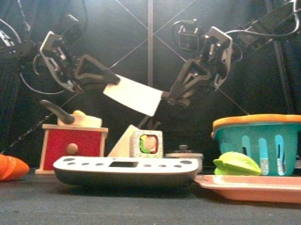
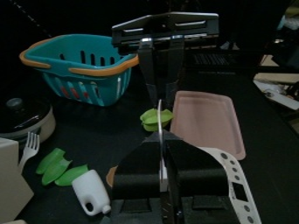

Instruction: Reorient grip

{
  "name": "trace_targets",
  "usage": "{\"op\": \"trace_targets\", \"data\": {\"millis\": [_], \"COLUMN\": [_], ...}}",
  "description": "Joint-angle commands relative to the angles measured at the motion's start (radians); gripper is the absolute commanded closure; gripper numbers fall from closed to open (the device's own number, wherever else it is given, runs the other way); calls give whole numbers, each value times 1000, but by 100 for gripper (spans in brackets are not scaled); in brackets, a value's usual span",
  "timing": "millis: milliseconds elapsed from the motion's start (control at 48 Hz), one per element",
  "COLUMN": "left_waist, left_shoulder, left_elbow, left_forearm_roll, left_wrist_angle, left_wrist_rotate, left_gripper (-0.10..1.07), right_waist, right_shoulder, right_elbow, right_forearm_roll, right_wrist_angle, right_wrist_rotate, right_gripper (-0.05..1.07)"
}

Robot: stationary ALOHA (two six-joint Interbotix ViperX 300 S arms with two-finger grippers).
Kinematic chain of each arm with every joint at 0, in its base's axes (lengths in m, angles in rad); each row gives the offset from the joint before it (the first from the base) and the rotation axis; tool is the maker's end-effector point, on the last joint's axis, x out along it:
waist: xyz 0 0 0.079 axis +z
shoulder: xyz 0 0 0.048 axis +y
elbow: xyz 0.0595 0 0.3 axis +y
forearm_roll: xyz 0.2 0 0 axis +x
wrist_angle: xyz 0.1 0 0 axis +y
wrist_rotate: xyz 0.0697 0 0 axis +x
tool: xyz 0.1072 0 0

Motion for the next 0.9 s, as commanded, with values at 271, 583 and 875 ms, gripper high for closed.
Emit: {"op": "trace_targets", "data": {"millis": [271, 583, 875], "left_waist": [-3, -11, -12], "left_shoulder": [0, 5, 29], "left_elbow": [8, 8, 3], "left_forearm_roll": [-28, -29, -37], "left_wrist_angle": [-6, 14, 26], "left_wrist_rotate": [0, 0, -2], "left_gripper": [67, 67, 67], "right_waist": [-3, -3, -3], "right_shoulder": [-77, -89, -89], "right_elbow": [-25, -26, -28], "right_forearm_roll": [0, -5, -21], "right_wrist_angle": [2, 2, 2], "right_wrist_rotate": [-2, -2, -2], "right_gripper": [47, 47, 46]}}
